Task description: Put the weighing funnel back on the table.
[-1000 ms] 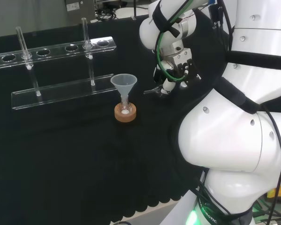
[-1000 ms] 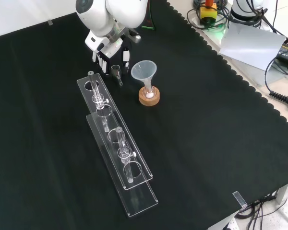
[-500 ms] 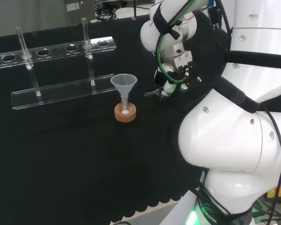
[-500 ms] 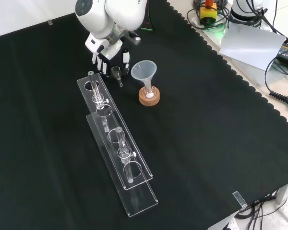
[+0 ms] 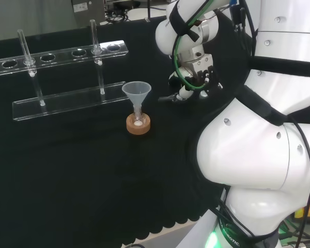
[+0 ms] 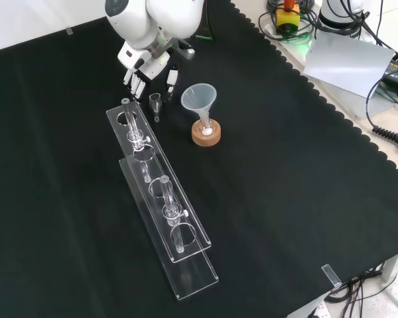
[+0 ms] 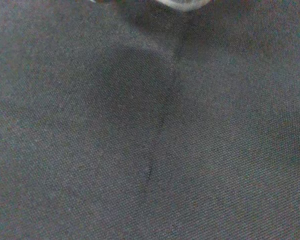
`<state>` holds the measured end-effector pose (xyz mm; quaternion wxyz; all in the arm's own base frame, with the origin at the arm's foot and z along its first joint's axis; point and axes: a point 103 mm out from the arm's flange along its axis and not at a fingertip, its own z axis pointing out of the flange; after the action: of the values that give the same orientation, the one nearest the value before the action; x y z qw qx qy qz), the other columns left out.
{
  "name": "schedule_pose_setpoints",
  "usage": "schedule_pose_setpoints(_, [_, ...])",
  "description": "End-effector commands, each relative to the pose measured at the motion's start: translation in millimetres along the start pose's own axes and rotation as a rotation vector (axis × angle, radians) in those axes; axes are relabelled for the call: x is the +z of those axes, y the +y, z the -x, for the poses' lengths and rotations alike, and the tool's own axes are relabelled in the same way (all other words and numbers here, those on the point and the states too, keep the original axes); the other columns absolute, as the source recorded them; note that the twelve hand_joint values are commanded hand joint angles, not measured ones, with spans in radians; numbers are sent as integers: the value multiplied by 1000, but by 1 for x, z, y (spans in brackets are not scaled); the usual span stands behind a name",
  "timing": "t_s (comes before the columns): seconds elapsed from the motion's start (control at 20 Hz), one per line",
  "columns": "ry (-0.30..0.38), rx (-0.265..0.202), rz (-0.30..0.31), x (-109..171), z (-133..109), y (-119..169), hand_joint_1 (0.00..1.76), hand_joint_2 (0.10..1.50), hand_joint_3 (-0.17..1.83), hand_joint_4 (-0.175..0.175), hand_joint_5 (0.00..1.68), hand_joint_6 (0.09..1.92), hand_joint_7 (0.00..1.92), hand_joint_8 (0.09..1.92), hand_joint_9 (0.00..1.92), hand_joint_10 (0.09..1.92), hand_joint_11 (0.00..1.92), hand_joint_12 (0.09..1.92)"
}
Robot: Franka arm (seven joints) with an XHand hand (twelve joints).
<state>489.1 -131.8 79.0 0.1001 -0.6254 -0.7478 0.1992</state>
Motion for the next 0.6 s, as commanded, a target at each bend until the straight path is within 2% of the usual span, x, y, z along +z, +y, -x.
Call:
schedule_pose_setpoints(0.05, [-20, -1, -3, -3, -2, -4, 833, 1010, -28, -36, 373, 430, 422, 688, 694, 579, 377, 1311])
schedule_pose_setpoints(0.45, [-32, 15, 59, -38, 5, -21, 826, 1018, -66, -39, 393, 305, 389, 690, 665, 591, 363, 1316])
schedule_pose_setpoints(0.6, [-47, 26, 79, -53, 7, -32, 824, 1056, -148, -39, 423, 231, 388, 688, 661, 595, 363, 1314])
